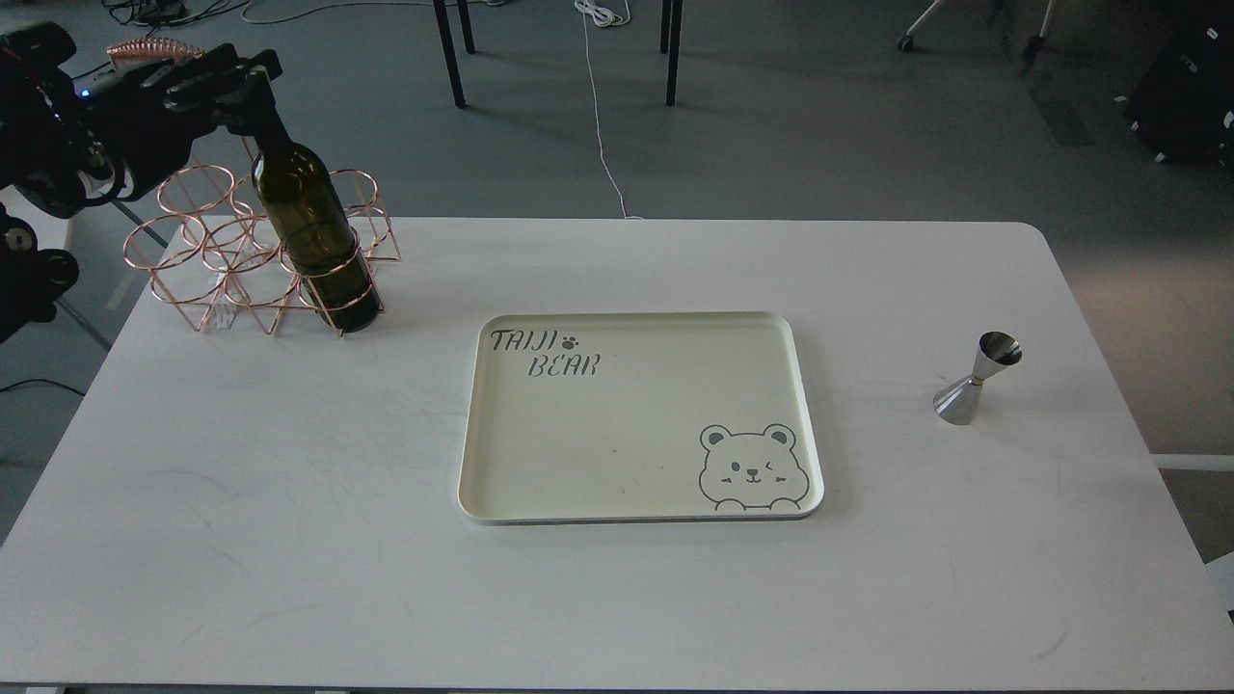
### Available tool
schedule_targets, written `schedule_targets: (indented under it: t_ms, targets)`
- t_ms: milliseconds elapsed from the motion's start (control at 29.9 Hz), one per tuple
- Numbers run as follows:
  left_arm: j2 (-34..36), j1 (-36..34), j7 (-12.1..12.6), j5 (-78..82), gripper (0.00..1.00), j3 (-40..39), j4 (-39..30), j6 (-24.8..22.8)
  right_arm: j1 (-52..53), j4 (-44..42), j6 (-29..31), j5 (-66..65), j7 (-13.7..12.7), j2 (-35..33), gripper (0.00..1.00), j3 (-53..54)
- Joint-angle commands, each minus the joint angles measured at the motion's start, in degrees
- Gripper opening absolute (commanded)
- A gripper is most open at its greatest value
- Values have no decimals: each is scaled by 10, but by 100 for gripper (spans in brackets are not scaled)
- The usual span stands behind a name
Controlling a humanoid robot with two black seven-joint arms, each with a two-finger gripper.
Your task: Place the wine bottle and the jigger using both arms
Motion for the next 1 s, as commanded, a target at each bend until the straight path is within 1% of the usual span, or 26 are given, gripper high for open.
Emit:
schedule_targets:
  t_ms: [0, 201, 234, 301, 368, 435, 502, 803, 870, 937, 970]
  targets:
    - [0, 2, 0, -2, 76, -1, 2, 0, 0, 0, 0, 0, 0, 0, 96, 0]
    - [-1, 3, 0, -4, 79, -3, 13, 2, 0, 0, 0, 0, 0, -1, 96, 0]
    - [-1, 2, 1, -5, 81, -6, 14, 3, 0, 0, 0, 0, 0, -1, 96, 0]
    - [1, -1, 1, -13, 90, -11, 15, 8, 0, -1, 0, 0, 0, -1, 96, 0]
    - [3, -5, -7, -51, 94, -14, 17, 18, 0, 0, 0, 0, 0, -1, 96, 0]
    - [8, -6, -10, -111, 97, -16, 18, 28, 0, -1, 0, 0, 0, -1, 96, 0]
    - [21, -6, -10, -183, 97, -22, 19, 32, 0, -2, 0, 0, 0, -1, 96, 0]
    - [84, -1, -10, -553, 98, -39, 20, 24, 0, -7, -3, 0, 0, 0, 98, 18]
    - [85, 1, -10, -619, 98, -39, 21, 13, 0, -10, -5, 0, 0, 0, 99, 19]
    - [84, 2, -10, -688, 98, -39, 36, -8, -1, -12, -6, 2, 0, -1, 99, 19]
    - [81, 2, -16, -728, 98, -39, 50, -23, -2, -18, -6, 2, 0, 0, 99, 19]
